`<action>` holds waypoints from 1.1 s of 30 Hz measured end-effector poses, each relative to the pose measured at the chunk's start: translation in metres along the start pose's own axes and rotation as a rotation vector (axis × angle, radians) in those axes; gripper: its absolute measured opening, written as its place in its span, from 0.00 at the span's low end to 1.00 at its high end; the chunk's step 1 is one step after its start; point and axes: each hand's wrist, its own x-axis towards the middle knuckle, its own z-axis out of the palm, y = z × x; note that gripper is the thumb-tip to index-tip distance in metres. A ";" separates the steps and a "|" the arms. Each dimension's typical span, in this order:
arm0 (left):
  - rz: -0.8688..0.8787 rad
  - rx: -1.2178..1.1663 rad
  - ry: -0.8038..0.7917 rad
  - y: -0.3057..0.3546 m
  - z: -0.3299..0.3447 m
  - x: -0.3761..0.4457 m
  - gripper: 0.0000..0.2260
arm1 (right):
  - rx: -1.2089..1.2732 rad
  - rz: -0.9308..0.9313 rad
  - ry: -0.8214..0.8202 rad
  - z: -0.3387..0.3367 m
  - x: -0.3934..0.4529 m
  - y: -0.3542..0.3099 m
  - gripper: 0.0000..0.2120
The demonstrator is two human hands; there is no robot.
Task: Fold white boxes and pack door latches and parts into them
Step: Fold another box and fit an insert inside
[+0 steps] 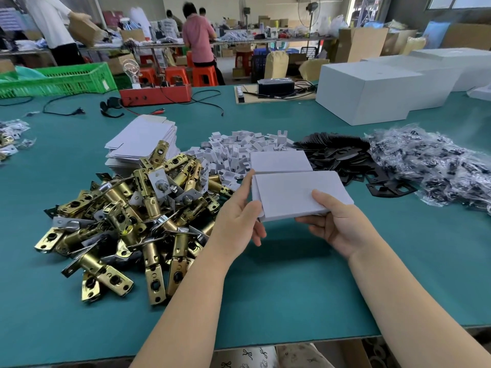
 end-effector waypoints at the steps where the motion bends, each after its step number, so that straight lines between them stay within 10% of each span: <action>1: 0.018 0.027 0.010 -0.001 0.001 0.000 0.28 | -0.007 -0.009 -0.004 0.001 -0.001 0.000 0.06; 6: -0.026 0.105 0.036 -0.005 0.010 -0.003 0.20 | -0.064 -0.063 -0.031 0.008 -0.003 0.003 0.14; 15: -0.049 0.449 0.028 -0.006 0.012 -0.005 0.38 | -0.140 -0.173 0.014 0.011 -0.008 0.002 0.08; 19: -0.051 0.029 0.161 -0.007 0.018 0.003 0.31 | -0.150 -0.303 0.032 0.022 -0.013 0.000 0.10; 25: -0.296 -0.344 0.342 0.001 0.011 0.007 0.14 | -0.272 -0.597 0.069 0.026 -0.021 0.004 0.37; 30: -0.691 -0.493 0.103 0.012 0.004 0.004 0.17 | -0.453 -0.643 -0.091 0.021 -0.018 0.005 0.51; 33: -0.730 -0.375 -0.058 0.014 0.003 0.000 0.19 | -0.431 -0.579 -0.159 0.022 -0.018 0.007 0.41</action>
